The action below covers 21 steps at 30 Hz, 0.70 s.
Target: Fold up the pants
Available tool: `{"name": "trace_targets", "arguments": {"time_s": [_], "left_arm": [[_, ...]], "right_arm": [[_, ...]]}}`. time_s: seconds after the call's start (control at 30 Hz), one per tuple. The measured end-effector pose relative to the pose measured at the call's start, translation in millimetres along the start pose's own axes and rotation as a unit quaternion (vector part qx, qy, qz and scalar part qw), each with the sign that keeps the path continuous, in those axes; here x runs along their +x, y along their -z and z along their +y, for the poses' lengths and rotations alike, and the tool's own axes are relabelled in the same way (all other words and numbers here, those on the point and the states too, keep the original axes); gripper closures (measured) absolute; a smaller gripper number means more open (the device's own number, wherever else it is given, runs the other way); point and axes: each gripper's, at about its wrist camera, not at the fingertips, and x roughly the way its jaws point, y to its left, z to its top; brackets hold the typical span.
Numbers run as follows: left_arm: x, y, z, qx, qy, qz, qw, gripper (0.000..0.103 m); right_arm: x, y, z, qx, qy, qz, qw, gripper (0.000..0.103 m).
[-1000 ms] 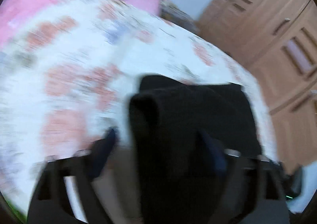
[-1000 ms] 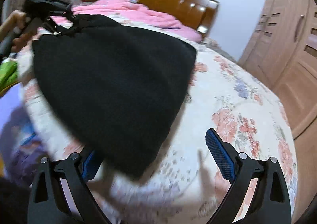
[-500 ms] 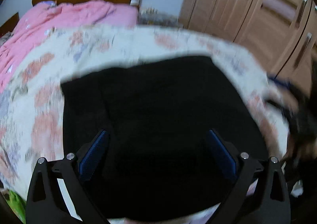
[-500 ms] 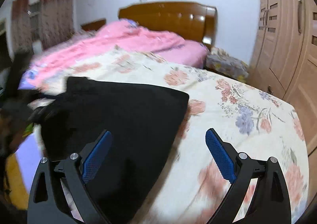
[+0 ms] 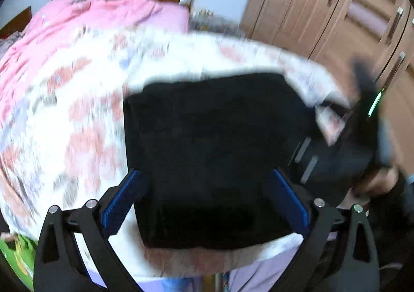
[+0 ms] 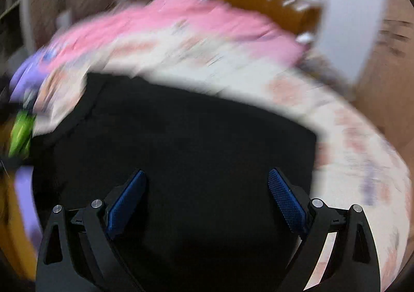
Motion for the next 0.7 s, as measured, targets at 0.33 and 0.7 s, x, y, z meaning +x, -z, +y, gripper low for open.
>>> {"name": "trace_targets", "arguments": {"time_s": [0.33,0.7], "left_arm": [[76.9,-59.1,-27.9,0.022,0.000,0.038,0.9991,0.003],[101.4,-21.4,-30.4,0.067,-0.096,0.102,0.9879,0.001]], "right_arm": [[-50.3,30.4,-35.5,0.057,-0.063,-0.064,0.994,0.007],[-4.0,-9.9,-129.0,0.147,0.040,-0.062,0.986,0.007]]}}
